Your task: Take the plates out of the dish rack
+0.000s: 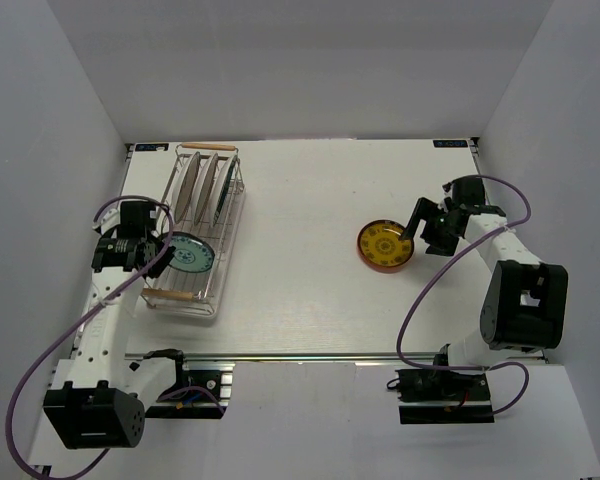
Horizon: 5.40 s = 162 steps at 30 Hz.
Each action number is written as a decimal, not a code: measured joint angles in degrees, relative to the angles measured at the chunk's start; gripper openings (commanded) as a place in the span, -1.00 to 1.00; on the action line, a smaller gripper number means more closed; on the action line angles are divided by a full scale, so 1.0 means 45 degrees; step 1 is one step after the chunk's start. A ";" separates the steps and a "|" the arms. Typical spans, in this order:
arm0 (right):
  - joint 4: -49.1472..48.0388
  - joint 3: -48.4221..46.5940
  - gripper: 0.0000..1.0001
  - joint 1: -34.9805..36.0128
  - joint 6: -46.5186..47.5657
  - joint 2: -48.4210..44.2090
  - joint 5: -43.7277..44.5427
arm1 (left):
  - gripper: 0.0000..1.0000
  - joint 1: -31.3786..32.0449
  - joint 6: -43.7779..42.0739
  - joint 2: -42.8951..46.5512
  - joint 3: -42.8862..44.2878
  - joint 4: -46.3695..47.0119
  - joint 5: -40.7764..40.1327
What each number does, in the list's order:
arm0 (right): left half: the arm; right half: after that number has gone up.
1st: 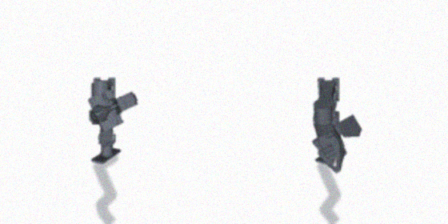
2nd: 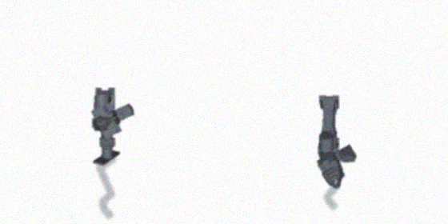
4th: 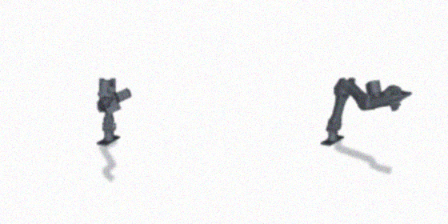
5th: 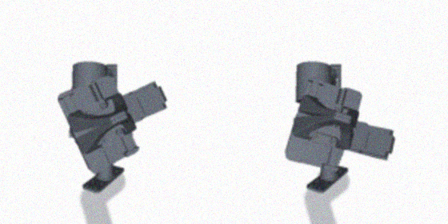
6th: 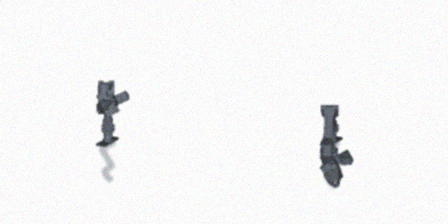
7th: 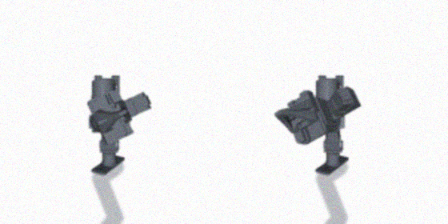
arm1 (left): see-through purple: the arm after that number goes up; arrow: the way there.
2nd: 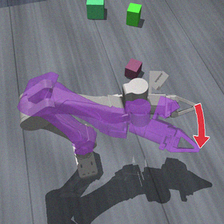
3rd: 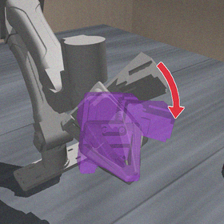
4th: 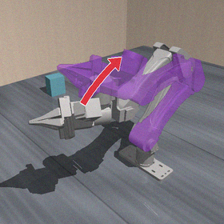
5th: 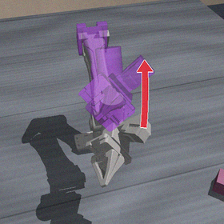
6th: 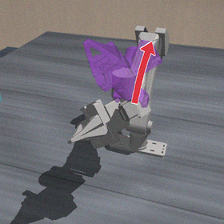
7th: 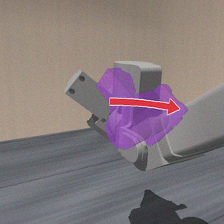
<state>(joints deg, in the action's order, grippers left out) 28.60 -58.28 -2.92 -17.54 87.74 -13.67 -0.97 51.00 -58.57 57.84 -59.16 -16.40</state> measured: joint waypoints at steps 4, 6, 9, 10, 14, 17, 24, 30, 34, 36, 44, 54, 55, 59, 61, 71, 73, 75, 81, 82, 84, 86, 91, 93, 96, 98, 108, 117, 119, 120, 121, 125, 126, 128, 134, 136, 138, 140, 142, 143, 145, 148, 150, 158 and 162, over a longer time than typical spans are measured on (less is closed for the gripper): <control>-0.0005 0.0000 0.78 0.0000 -0.0005 -0.0160 -0.0005 | -1.00 0.0015 -0.0126 0.0005 0.0248 -0.0379 -0.0078; -0.0005 0.0000 0.78 0.0000 0.0000 -0.0238 -0.0010 | -1.00 0.0015 -0.0238 0.0034 0.0505 -0.0529 -0.0107; -0.0005 0.0000 0.78 0.0000 0.0000 -0.0277 -0.0010 | -1.00 0.0019 -0.0403 0.0087 0.1166 -0.0792 -0.0199; -0.0005 0.0000 0.77 0.0000 0.0000 -0.0287 -0.0010 | -1.00 0.0015 -0.0471 0.0102 0.1486 -0.0874 -0.0253; -0.0005 0.0000 0.78 0.0000 0.0000 -0.0418 -0.0034 | -1.00 0.0015 -0.0670 0.0204 0.2710 -0.1200 -0.0583; -0.0005 0.0000 0.78 0.0000 0.0005 -0.0622 -0.0165 | -1.00 0.0015 -0.0860 0.0345 0.3483 -0.1428 -0.0874; -0.0010 0.0000 0.78 0.0010 0.0160 -0.1175 -0.0976 | -1.00 0.0015 -0.1933 0.0850 0.4784 -0.1282 -0.0704; -0.0068 -0.0019 0.78 0.0204 0.0612 -0.1763 -0.2875 | -1.00 0.0015 -0.3604 0.0865 0.4867 0.0709 0.2244; -0.0121 -0.0238 0.78 0.0593 0.0971 -0.2283 -0.4090 | -1.00 0.0102 -0.4245 0.0379 0.4328 0.2531 0.5338; -0.0374 -0.0408 0.78 0.0894 0.1020 -0.2501 -0.4745 | -1.00 0.0160 -0.4206 0.0102 0.3633 0.3779 0.6892; -0.2186 -0.1229 0.78 0.2395 0.0248 -0.2662 -0.7252 | -1.00 0.1384 -0.3424 -0.1389 0.0884 0.7252 1.0093; -0.2987 -0.2798 0.78 0.4041 -0.0699 -0.1161 -0.6926 | -1.00 0.4435 -0.3225 -0.3036 0.0816 0.9471 1.0550; -0.2992 -0.2803 0.74 0.4104 -0.0748 -0.1044 -0.6921 | -1.00 0.4745 -0.3220 -0.3298 0.0821 0.9670 1.0525; -0.2973 -0.2803 0.47 0.4459 -0.0947 -0.0617 -0.6849 | -1.00 0.5372 -0.3225 -0.4012 0.0826 0.9782 1.0253; -0.3016 -0.2803 -0.06 0.4605 -0.1001 -0.0617 -0.6815 | -1.00 0.5634 -0.3230 -0.4333 0.0831 0.9758 1.0040; -0.2769 -0.2735 -0.76 0.4571 -0.0758 -0.0617 -0.6159 | -1.00 0.6008 -0.3434 -0.4522 0.1360 0.9180 0.8961; -0.2613 -0.2735 -1.00 0.4566 -0.0665 -0.0617 -0.6115 | -1.00 0.6028 -0.3439 -0.4522 0.1360 0.9160 0.8874; -0.2560 -0.2735 -1.00 0.4566 -0.0573 -0.0617 -0.6081 | -1.00 0.6062 -0.3444 -0.4522 0.1370 0.9165 0.8835; -0.2497 -0.2633 -1.00 0.4537 -0.0287 -0.0641 -0.5979 | -0.90 0.6164 -0.3434 -0.4522 0.1399 0.9122 0.8689; -0.2535 -0.2516 -1.00 0.4537 -0.0267 -0.0695 -0.5926 | -0.70 0.6188 -0.3434 -0.4537 0.1457 0.9063 0.8646; -0.2589 -0.2220 -1.00 0.4537 -0.0257 -0.0874 -0.5756 | -0.38 0.6237 -0.3424 -0.4600 0.1632 0.8937 0.8631; -0.2555 -0.1991 -1.00 0.4537 -0.0257 -0.1054 -0.5566 | -0.23 0.6280 -0.3410 -0.4731 0.1826 0.8913 0.8631; -0.2540 -0.1778 -1.00 0.4371 -0.0243 -0.1282 -0.5173 | 0.31 0.6329 -0.3415 -0.5285 0.2297 0.8956 0.8631; -0.2535 -0.1656 -1.00 0.4206 -0.0233 -0.1326 -0.5066 | 0.48 0.6329 -0.3453 -0.5445 0.2346 0.8918 0.8607; -0.2477 -0.1389 -1.00 0.3818 -0.0238 -0.1375 -0.4838 | 0.96 0.6324 -0.3478 -0.5595 0.2458 0.8646 0.8427; -0.2380 -0.1219 -1.00 0.3434 -0.0233 -0.1423 -0.4624 | 0.96 0.6314 -0.3487 -0.5673 0.2657 0.8364 0.8179; -0.1681 -0.0248 -1.00 0.0821 0.0049 -0.1758 -0.1899 | 0.96 0.6193 -0.4823 -0.3997 0.3322 0.6188 0.4721; -0.1044 0.0228 -1.00 -0.0277 0.0355 -0.1666 0.0554 | 0.96 0.6047 -0.4930 -0.1103 0.3259 0.4488 0.0121; -0.1049 0.0262 -1.00 -0.0355 0.0384 -0.1593 0.0840 | 0.96 0.6042 -0.4881 -0.1205 0.3245 0.4177 -0.0345; -0.1064 0.0316 -1.00 -0.0364 0.0398 -0.1549 0.0967 | 0.96 0.6037 -0.4857 -0.1297 0.3220 0.4061 -0.0539; -0.1064 0.0393 -1.00 -0.0364 0.0423 -0.1496 0.1054 | 0.96 0.6037 -0.4838 -0.1394 0.3191 0.3983 -0.0670; -0.1073 0.0690 -1.00 -0.0359 0.0447 -0.1166 0.1103 | 0.96 0.6042 -0.4711 -0.1758 0.3138 0.3667 -0.1078; -0.1093 0.0719 -1.00 -0.0355 0.0442 -0.1039 0.1093 | 0.96 0.6042 -0.4707 -0.1812 0.3138 0.3623 -0.1127; -0.1171 0.0748 -1.00 -0.0350 0.0423 -0.0758 0.1020 | 0.96 0.6037 -0.4702 -0.1865 0.3138 0.3614 -0.1171; -0.1535 0.0840 -0.56 -0.0340 0.0340 -0.0272 0.0719 | 0.96 0.6042 -0.4614 -0.1885 0.3138 0.3609 -0.1243; -0.1666 0.0840 -0.40 -0.0321 0.0359 -0.0194 0.0583 | 0.96 0.6042 -0.4546 -0.1885 0.3138 0.3575 -0.1360; -0.1783 0.0835 0.01 -0.0262 0.0384 -0.0083 0.0418 | 0.96 0.6037 -0.4449 -0.1885 0.3143 0.3458 -0.1545; -0.1851 0.0835 0.31 -0.0219 0.0413 0.0083 0.0267 | 0.96 0.6042 -0.4313 -0.1919 0.3215 0.3220 -0.1744; -0.1875 0.0811 0.78 -0.0146 0.0476 0.0330 0.0141 | 0.96 0.6042 -0.4158 -0.2011 0.3385 0.2900 -0.2006; -0.1880 0.0797 0.78 -0.0121 0.0529 0.0442 0.0073 | 0.96 0.6037 -0.4095 -0.2064 0.3483 0.2778 -0.2137; -0.1855 0.0758 0.78 -0.0053 0.0695 0.0665 -0.0073 | 0.96 0.6042 -0.3993 -0.2220 0.3682 0.2560 -0.2365; -0.1817 0.0641 0.78 0.0078 0.0729 0.0831 -0.0194 | 0.96 0.5974 -0.3823 -0.2501 0.4017 0.2123 -0.2807; -0.1812 0.0554 0.77 0.0131 0.0719 0.0831 -0.0180 | 0.96 0.5863 -0.3793 -0.2642 0.4172 0.1977 -0.3055; -0.1749 0.0418 0.78 0.0126 0.0699 0.0505 0.0384 | 0.96 0.4551 -0.4498 -0.3585 0.5149 0.1647 -0.5051; -0.1671 0.0374 0.78 0.0117 0.0699 0.0141 0.0495 | 0.96 0.4095 -0.6261 -0.3832 0.5163 0.2535 -0.4906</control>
<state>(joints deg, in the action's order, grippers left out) 21.08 -56.60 -2.39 -14.39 88.38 -11.44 17.45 22.83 -75.81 81.08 -47.75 -38.48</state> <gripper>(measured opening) 0.889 0.980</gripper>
